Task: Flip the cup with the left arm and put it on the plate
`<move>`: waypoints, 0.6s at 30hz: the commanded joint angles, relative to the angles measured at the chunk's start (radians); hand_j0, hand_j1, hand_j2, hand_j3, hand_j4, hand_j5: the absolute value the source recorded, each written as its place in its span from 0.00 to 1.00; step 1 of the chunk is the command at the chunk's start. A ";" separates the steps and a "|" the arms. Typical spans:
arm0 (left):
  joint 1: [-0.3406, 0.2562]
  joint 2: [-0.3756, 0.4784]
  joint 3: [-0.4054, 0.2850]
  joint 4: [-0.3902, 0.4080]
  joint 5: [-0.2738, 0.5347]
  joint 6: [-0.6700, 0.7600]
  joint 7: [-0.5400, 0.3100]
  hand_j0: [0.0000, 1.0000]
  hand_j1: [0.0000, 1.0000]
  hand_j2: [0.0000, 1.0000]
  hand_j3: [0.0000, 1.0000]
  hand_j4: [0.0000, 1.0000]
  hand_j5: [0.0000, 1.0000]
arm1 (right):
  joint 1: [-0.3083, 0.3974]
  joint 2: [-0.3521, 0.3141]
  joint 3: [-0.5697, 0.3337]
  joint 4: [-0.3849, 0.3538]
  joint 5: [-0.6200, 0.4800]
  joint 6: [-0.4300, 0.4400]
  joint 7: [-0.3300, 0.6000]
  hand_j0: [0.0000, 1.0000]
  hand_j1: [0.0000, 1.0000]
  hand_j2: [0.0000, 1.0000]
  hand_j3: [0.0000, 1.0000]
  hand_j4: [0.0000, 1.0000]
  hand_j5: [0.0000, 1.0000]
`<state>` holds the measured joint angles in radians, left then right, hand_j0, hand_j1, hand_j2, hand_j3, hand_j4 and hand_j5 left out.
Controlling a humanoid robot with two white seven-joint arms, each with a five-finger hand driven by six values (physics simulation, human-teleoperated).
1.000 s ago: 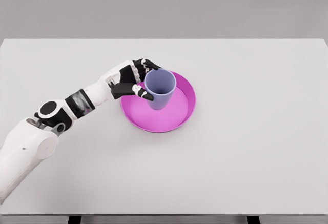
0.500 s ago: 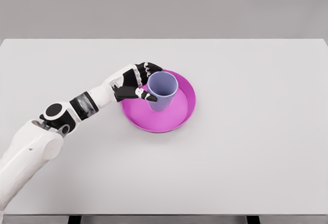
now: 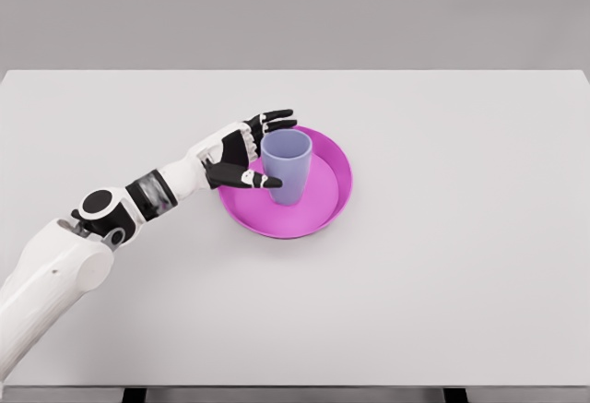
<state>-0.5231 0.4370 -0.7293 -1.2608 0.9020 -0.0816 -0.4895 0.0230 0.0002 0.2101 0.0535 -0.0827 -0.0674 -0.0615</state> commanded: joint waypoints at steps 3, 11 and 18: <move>0.000 0.020 -0.007 -0.002 -0.012 -0.003 -0.003 1.00 1.00 1.00 1.00 1.00 1.00 | 0.000 0.000 0.000 0.000 0.000 0.000 0.000 1.00 1.00 1.00 1.00 1.00 1.00; -0.012 0.158 0.015 -0.037 -0.006 -0.012 0.000 1.00 1.00 1.00 1.00 1.00 1.00 | 0.000 0.000 0.000 0.000 0.000 0.000 0.000 1.00 1.00 1.00 1.00 1.00 1.00; -0.026 0.448 0.045 -0.281 -0.038 -0.069 -0.015 1.00 1.00 1.00 1.00 1.00 1.00 | 0.000 0.000 0.000 0.000 0.000 0.000 0.000 1.00 1.00 1.00 1.00 1.00 1.00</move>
<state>-0.5476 0.8035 -0.6903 -1.4650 0.8685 -0.1424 -0.5028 0.0230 0.0002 0.2101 0.0535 -0.0827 -0.0674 -0.0615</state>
